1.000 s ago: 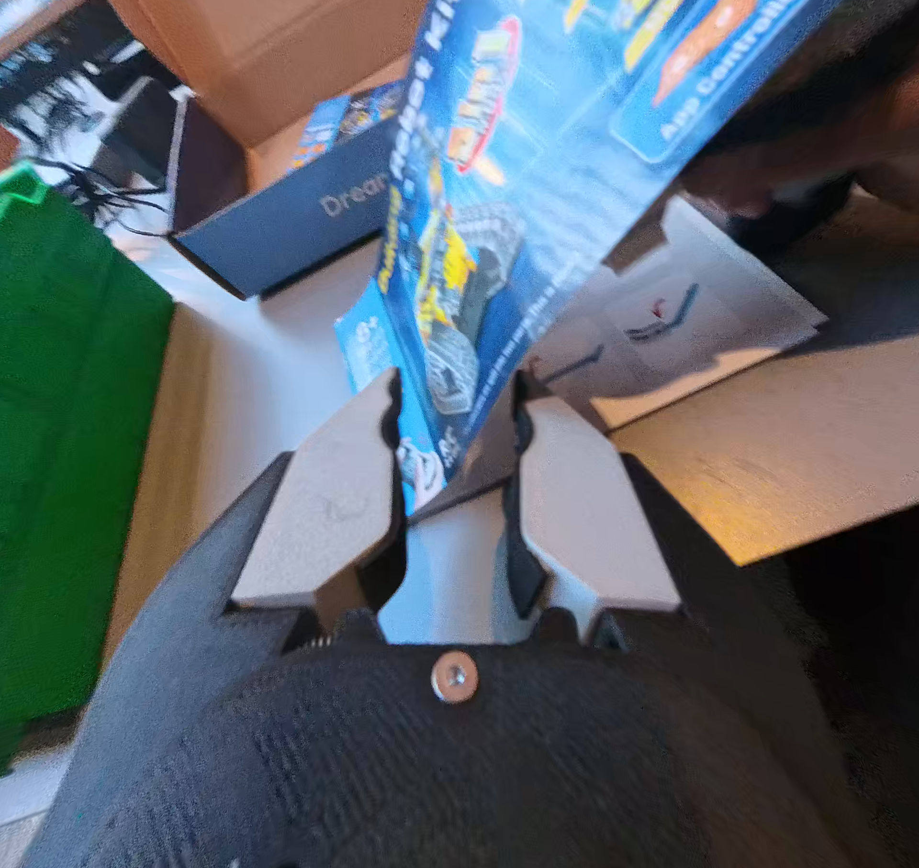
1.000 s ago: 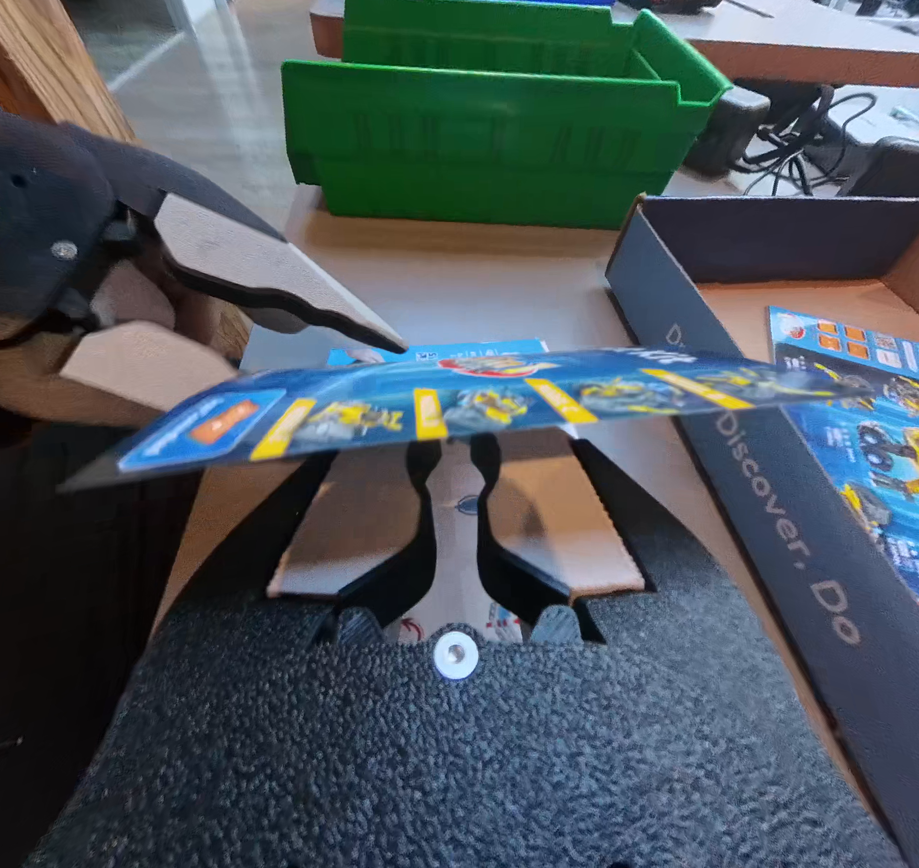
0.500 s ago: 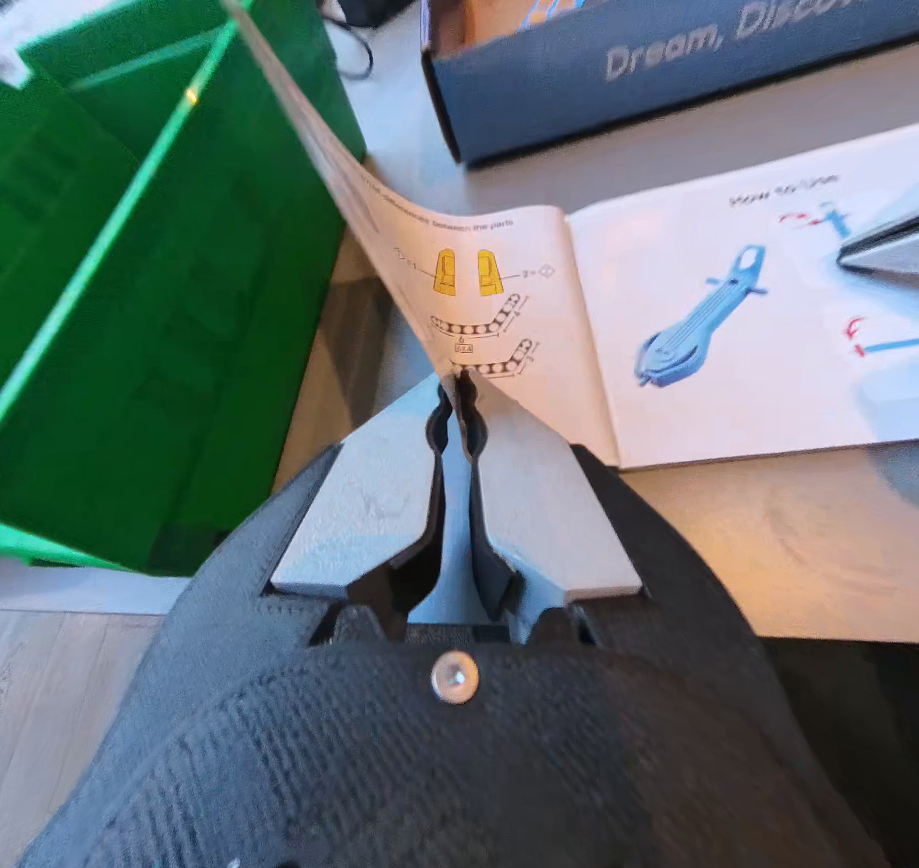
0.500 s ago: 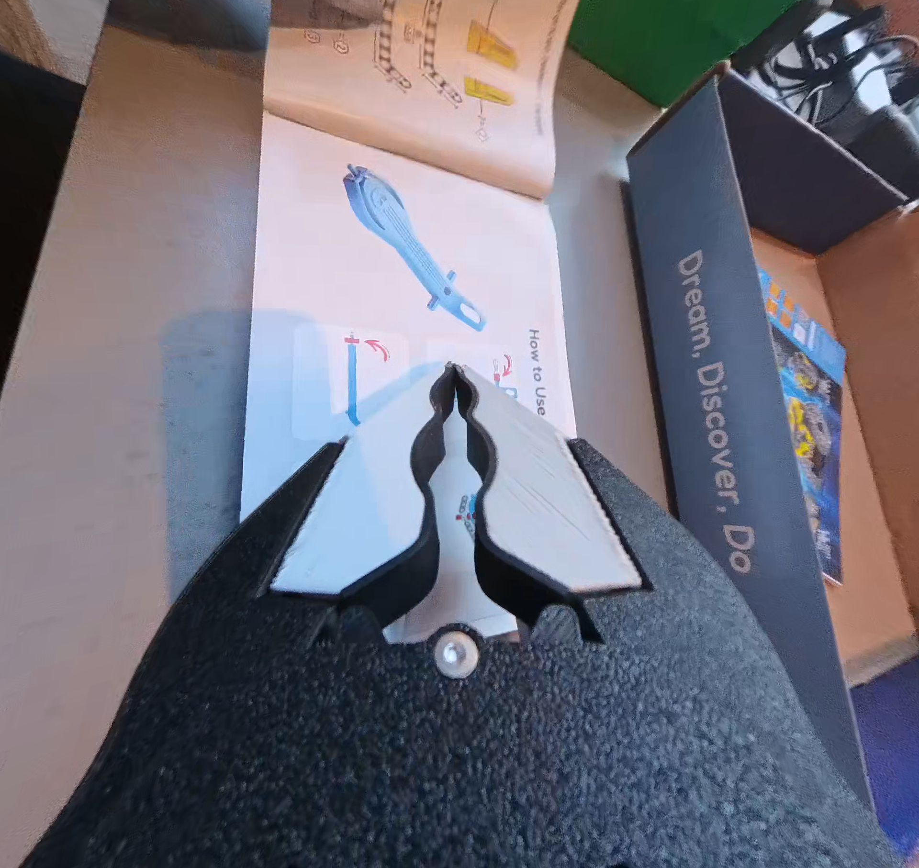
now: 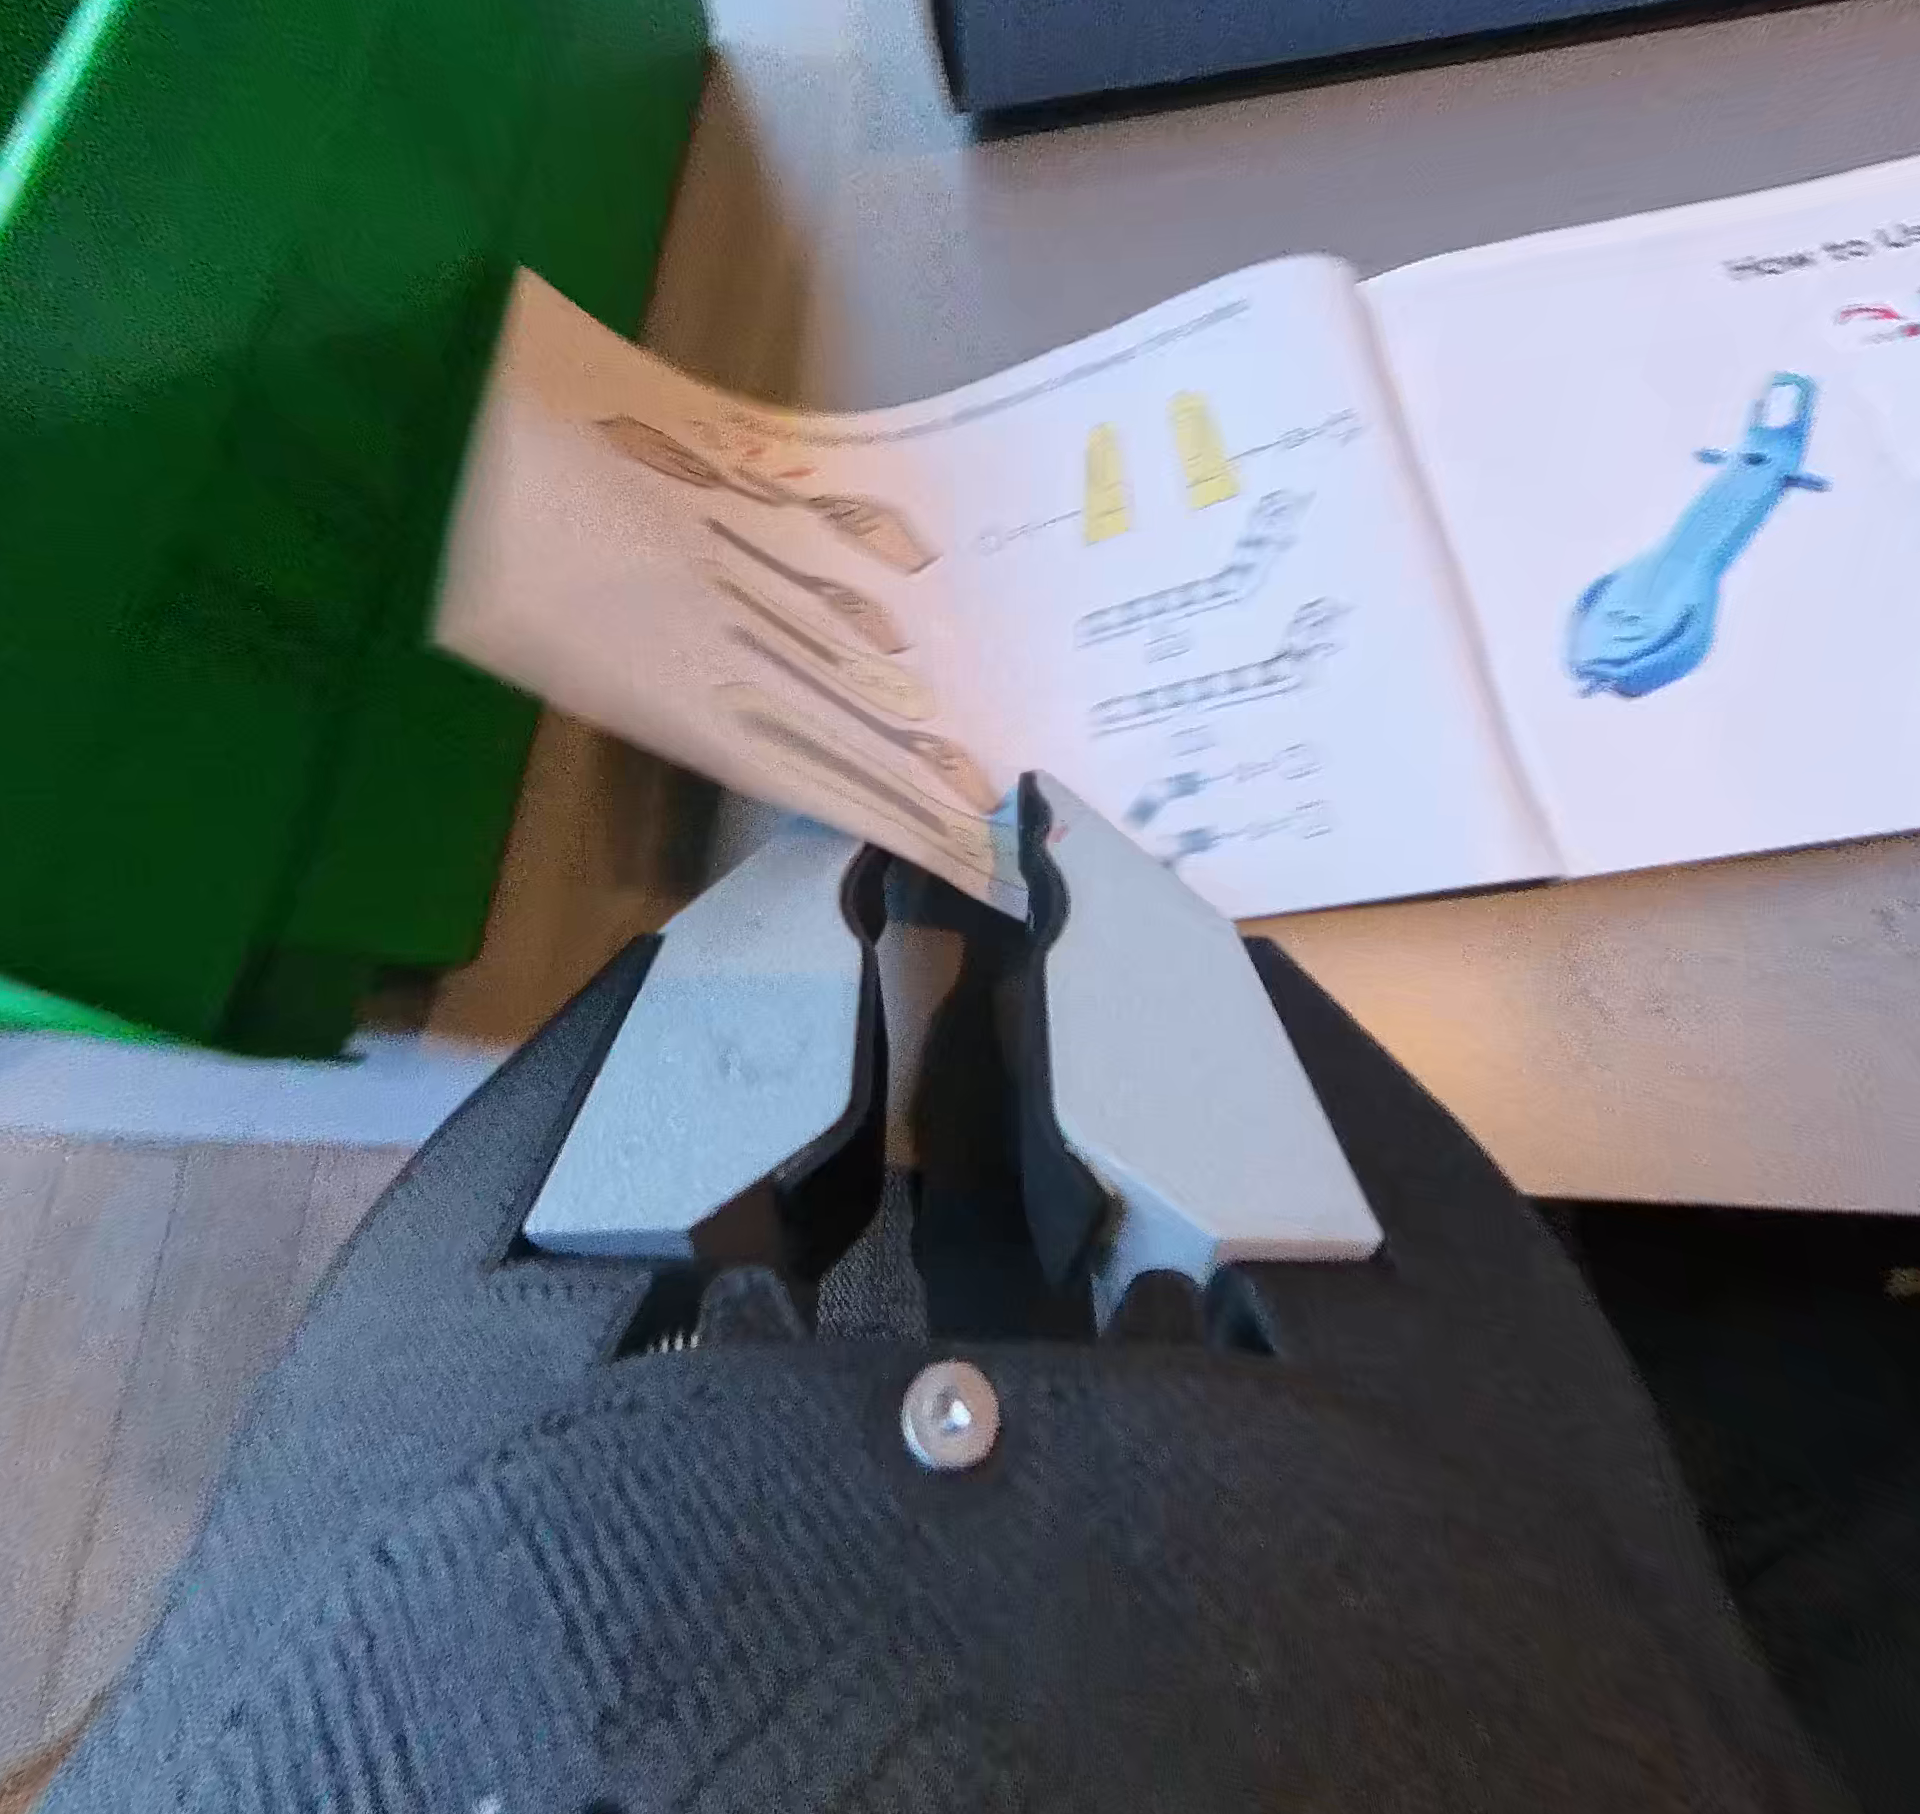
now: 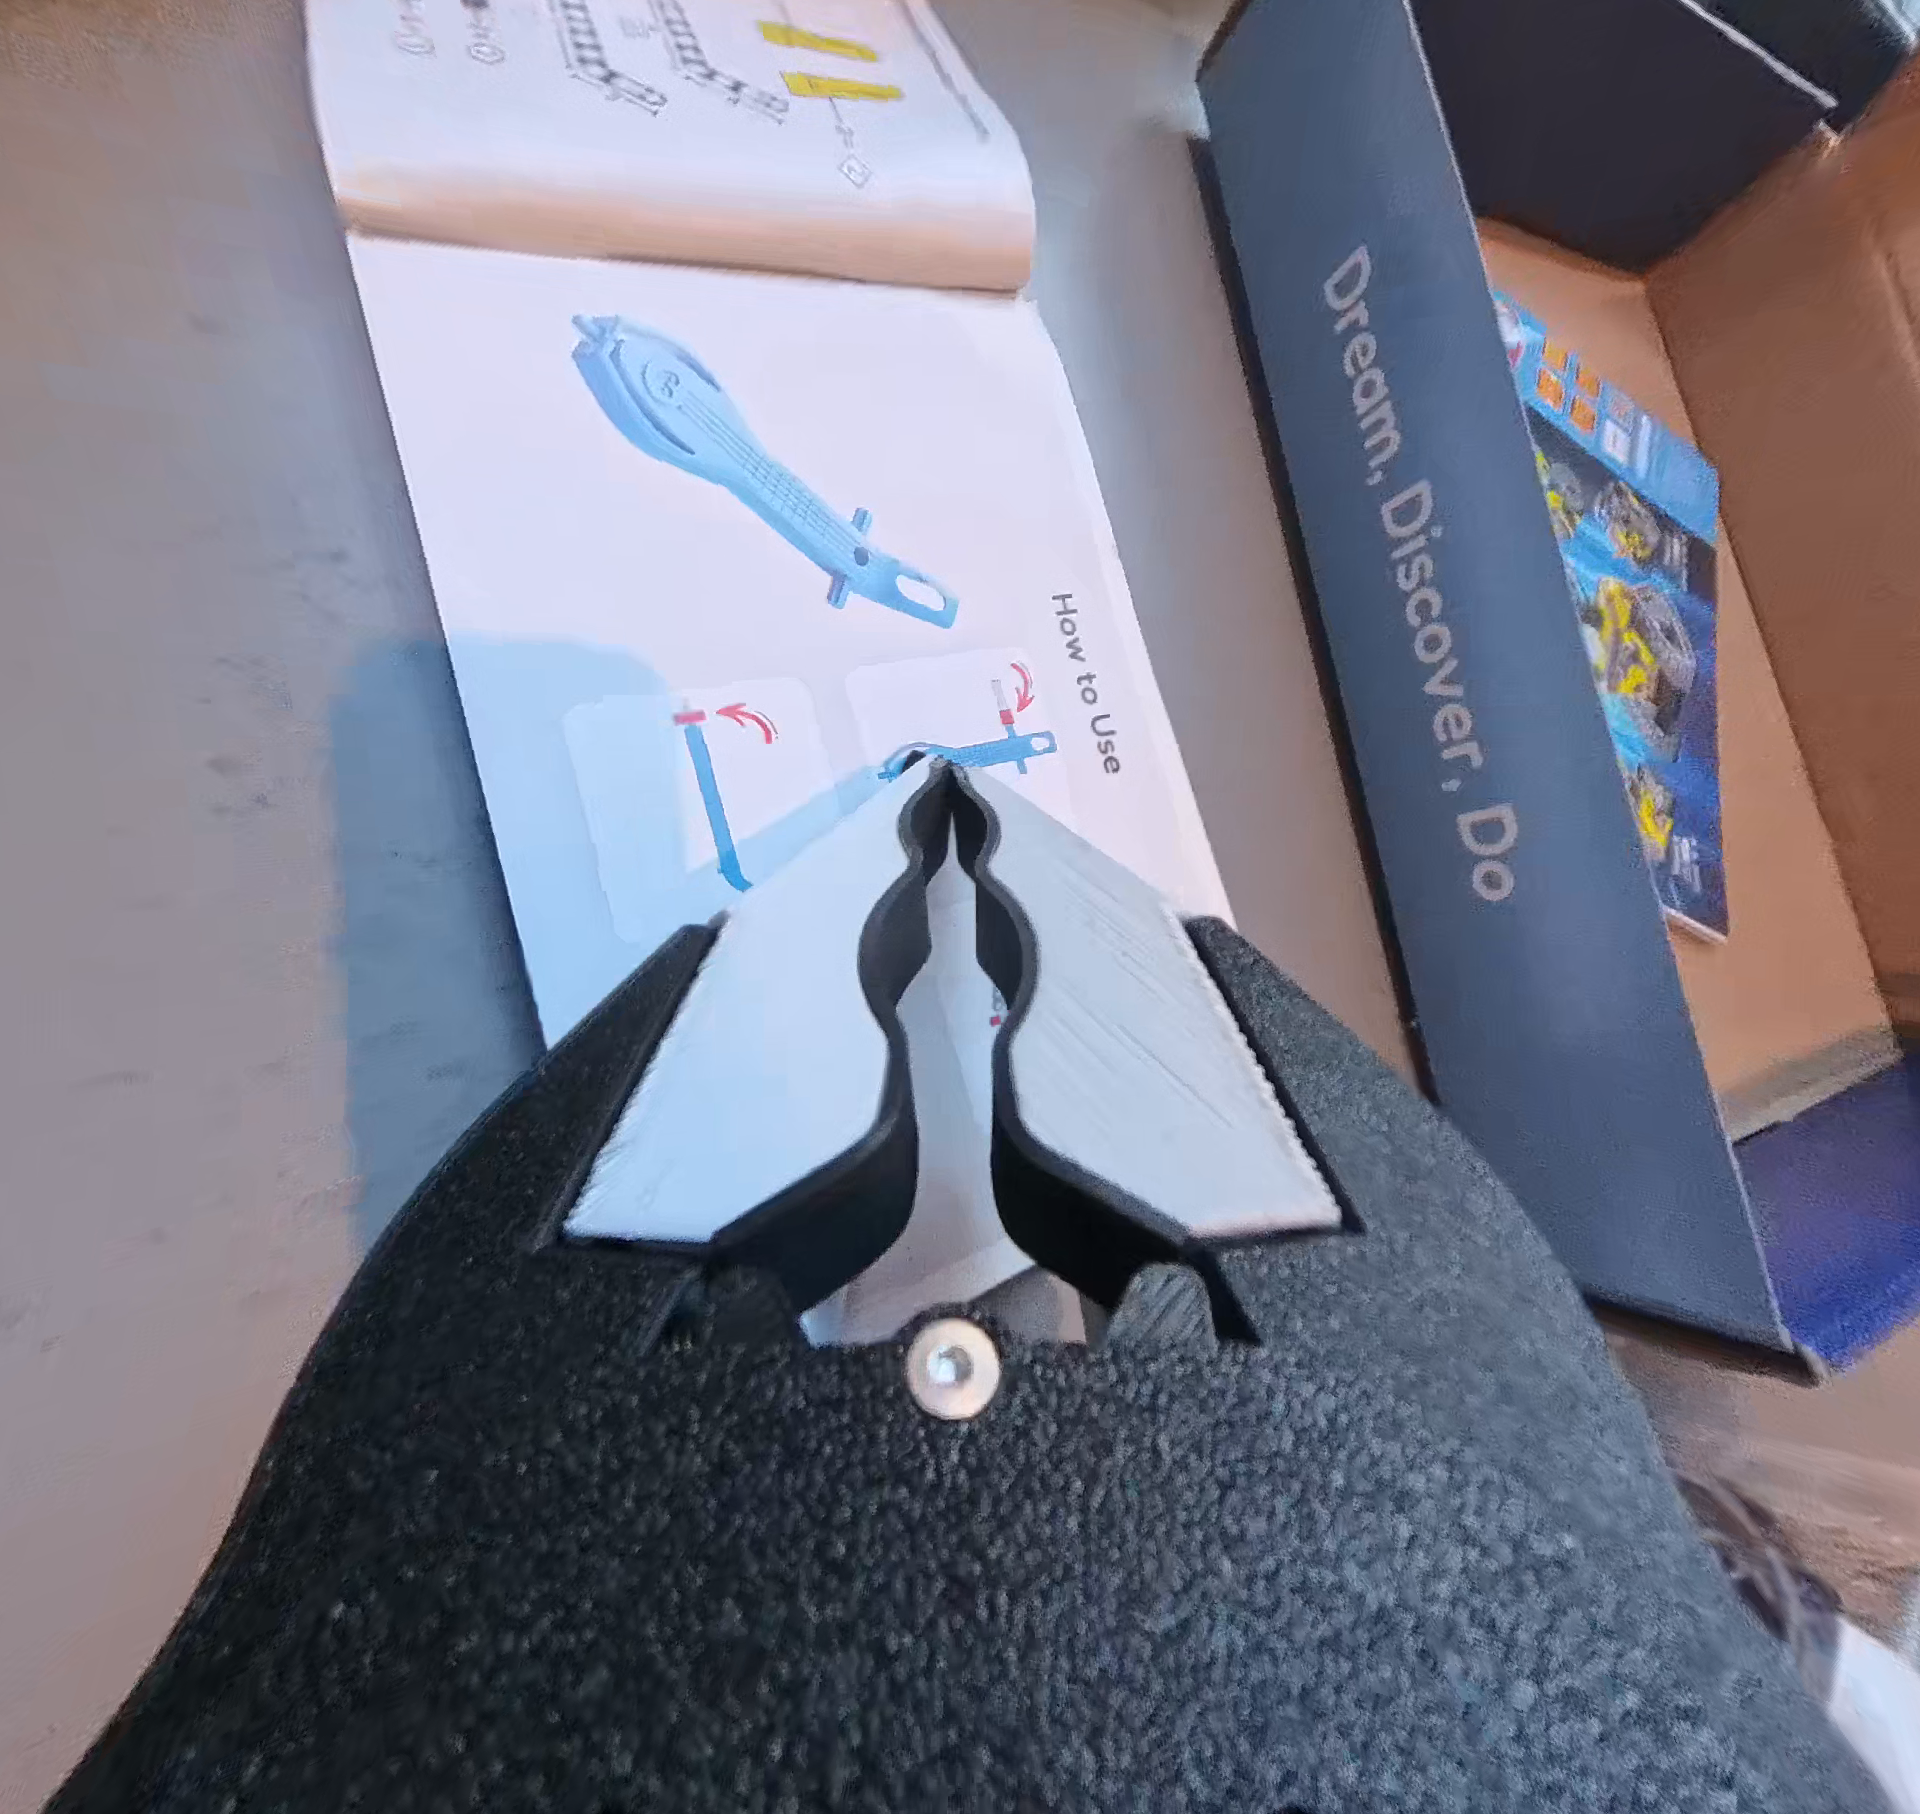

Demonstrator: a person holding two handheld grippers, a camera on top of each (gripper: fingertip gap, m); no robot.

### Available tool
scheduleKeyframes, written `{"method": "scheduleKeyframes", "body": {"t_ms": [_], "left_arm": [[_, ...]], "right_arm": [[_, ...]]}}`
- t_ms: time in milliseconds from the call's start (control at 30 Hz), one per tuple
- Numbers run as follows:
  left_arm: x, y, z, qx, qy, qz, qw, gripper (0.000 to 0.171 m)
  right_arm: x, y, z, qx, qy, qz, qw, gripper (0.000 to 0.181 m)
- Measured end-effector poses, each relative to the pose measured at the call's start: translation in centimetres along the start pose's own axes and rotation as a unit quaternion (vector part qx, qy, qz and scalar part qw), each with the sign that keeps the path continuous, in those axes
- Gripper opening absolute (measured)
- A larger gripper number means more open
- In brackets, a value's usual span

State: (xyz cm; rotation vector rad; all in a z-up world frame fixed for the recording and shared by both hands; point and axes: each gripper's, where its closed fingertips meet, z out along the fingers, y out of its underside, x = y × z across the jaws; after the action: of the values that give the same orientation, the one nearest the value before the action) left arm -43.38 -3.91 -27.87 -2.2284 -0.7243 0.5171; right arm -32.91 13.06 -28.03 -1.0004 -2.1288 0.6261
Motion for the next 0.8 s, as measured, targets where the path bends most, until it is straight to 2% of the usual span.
{"method": "scheduleKeyframes", "body": {"t_ms": [100,200,333,433,500,567,600,633,733,800], "left_arm": [[-1.8,0.7,-1.3,0.005,0.003,-0.022,1.000,0.027],[-3.0,0.3,-3.0,0.030,-0.034,-0.018,0.999,0.023],[-1.7,-3.5,-5.5,0.091,-0.053,-0.011,0.994,0.017],[2.3,-7.1,-6.6,0.134,0.014,0.002,0.991,0.016],[6.7,-8.1,-6.0,0.131,0.099,0.020,0.986,0.016],[10.1,-7.1,-4.1,0.084,0.143,0.048,0.985,0.012],[10.4,-6.6,-3.0,0.070,0.127,0.066,0.987,0.001],[10.2,-6.4,-2.1,0.066,0.102,0.076,0.990,0.000],[9.7,-6.0,-1.1,0.070,0.091,0.065,0.991,0.000],[7.6,-5.5,-0.7,0.061,0.049,0.072,0.994,0.000]], "right_arm": [[0.3,0.0,0.1,-0.001,0.013,0.014,1.000,0.000],[0.3,-0.3,0.1,0.002,0.027,0.005,1.000,0.000],[0.9,-1.0,-0.1,0.030,0.040,0.001,0.999,0.000],[1.2,-2.0,-0.7,0.069,0.029,0.030,0.997,0.000],[1.2,-2.2,-0.9,0.080,0.015,0.046,0.996,0.000],[0.9,-2.3,-0.9,0.085,0.001,0.043,0.995,0.000],[0.6,-2.4,-0.9,0.085,-0.002,0.035,0.996,0.000],[0.5,-2.3,-0.7,0.080,-0.001,0.027,0.996,0.000],[0.4,-2.6,-0.3,0.077,0.014,0.003,0.997,0.000],[0.2,-2.8,-0.1,0.076,0.012,-0.001,0.997,0.000]]}}
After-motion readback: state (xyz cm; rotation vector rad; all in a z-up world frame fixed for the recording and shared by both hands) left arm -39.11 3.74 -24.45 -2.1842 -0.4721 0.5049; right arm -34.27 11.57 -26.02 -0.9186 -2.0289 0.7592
